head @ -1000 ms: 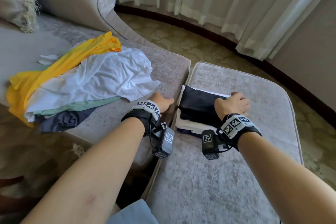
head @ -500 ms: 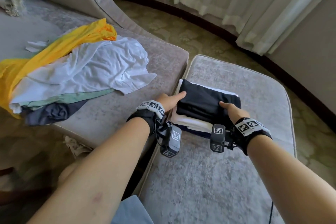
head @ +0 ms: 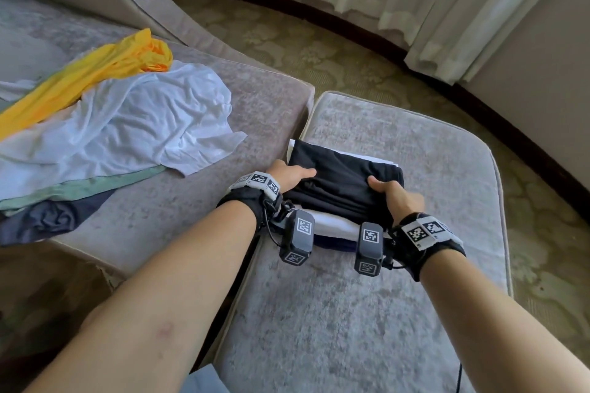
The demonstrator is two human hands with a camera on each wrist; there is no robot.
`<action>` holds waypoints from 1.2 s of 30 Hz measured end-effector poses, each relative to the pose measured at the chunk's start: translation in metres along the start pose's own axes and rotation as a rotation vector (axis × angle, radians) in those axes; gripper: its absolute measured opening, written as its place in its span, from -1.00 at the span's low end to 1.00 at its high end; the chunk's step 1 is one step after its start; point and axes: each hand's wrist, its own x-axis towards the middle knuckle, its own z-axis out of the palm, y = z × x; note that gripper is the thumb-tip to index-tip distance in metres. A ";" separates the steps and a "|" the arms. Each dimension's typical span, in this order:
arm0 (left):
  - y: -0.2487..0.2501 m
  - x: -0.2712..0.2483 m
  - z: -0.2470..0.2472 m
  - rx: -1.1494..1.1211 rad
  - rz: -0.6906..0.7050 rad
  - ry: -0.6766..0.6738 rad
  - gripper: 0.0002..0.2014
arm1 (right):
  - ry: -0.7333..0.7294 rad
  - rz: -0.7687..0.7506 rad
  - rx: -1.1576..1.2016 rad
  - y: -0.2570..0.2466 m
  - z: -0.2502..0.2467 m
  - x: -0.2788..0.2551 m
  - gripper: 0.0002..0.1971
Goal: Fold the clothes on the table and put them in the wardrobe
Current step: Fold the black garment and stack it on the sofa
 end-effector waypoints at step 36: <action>0.026 -0.041 -0.004 -0.079 0.312 0.130 -0.43 | -0.030 -0.475 0.056 -0.017 -0.012 -0.015 -0.74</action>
